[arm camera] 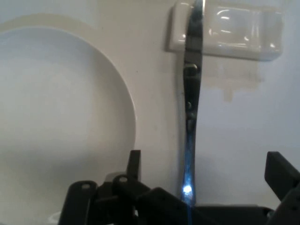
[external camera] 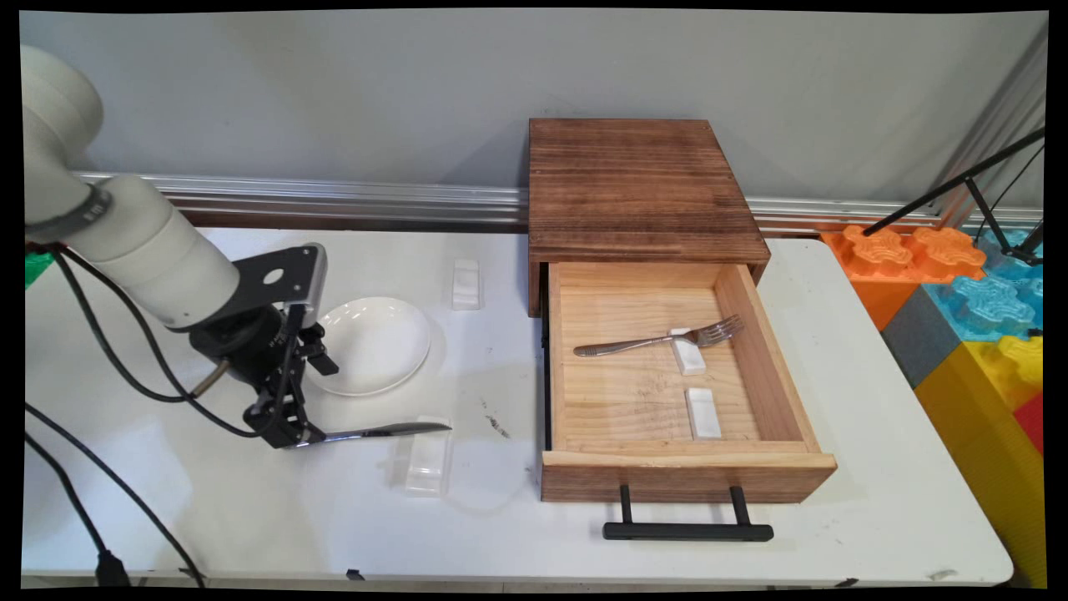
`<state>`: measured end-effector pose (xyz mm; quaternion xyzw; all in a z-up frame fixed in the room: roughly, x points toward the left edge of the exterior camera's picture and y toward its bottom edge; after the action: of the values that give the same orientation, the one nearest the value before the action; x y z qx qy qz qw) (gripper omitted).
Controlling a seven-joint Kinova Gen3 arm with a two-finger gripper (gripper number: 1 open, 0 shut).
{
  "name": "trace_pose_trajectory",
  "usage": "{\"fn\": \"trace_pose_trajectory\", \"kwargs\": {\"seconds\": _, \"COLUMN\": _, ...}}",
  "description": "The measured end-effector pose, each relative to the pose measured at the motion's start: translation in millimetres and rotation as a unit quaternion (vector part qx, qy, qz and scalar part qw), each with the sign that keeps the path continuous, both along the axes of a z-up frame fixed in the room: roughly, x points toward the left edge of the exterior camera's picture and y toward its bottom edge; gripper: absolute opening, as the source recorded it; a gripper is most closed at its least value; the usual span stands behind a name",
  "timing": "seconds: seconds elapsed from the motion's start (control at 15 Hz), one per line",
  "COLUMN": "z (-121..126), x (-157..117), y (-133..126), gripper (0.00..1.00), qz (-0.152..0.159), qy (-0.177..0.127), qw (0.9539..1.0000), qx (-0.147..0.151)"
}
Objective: Pick up the knife from the right of the white plate
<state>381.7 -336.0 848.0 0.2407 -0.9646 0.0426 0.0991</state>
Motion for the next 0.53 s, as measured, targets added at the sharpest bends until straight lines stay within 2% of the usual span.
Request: {"fn": "trace_pose_trajectory", "kwargs": {"seconds": 0.53, "z": -25.7, "x": -15.4, "y": 3.6, "gripper": 1.00, "qz": 0.031, "qy": -0.006, "qw": 0.9995, "qx": -0.004}}
